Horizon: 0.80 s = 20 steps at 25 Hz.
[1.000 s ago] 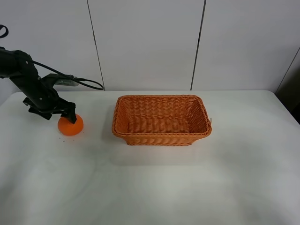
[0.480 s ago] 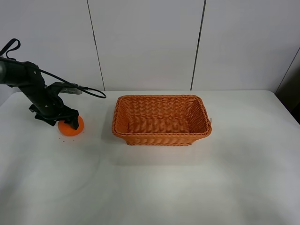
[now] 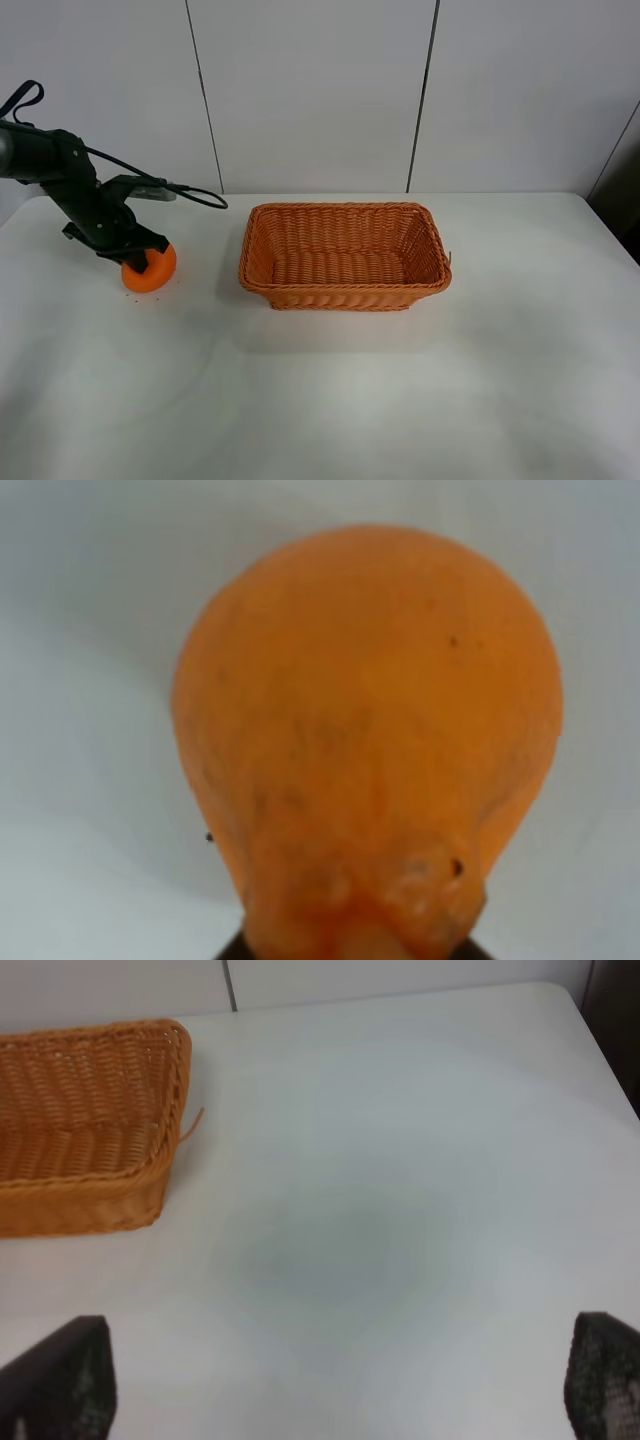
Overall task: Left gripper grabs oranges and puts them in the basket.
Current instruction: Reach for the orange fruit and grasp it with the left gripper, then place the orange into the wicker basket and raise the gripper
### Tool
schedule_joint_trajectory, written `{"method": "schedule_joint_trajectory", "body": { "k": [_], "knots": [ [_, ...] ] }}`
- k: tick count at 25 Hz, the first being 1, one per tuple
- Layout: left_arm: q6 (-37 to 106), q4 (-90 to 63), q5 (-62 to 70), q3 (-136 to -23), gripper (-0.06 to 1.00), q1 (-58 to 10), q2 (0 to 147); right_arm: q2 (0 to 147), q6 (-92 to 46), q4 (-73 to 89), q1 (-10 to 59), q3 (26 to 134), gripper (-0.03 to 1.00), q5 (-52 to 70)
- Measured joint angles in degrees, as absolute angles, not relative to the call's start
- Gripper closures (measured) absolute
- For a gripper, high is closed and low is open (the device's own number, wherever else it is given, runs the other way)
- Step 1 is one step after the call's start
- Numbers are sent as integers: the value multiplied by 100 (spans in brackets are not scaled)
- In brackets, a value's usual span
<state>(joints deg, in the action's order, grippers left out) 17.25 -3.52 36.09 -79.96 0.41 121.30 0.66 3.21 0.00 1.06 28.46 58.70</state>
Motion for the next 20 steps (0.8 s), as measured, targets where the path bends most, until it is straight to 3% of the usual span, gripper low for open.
{"method": "schedule_joint_trajectory", "body": {
  "k": [20],
  "knots": [
    [1393, -530, 5160, -7986, 82, 41, 9713, 66, 321, 0, 106, 2846, 27, 5870]
  ]
}}
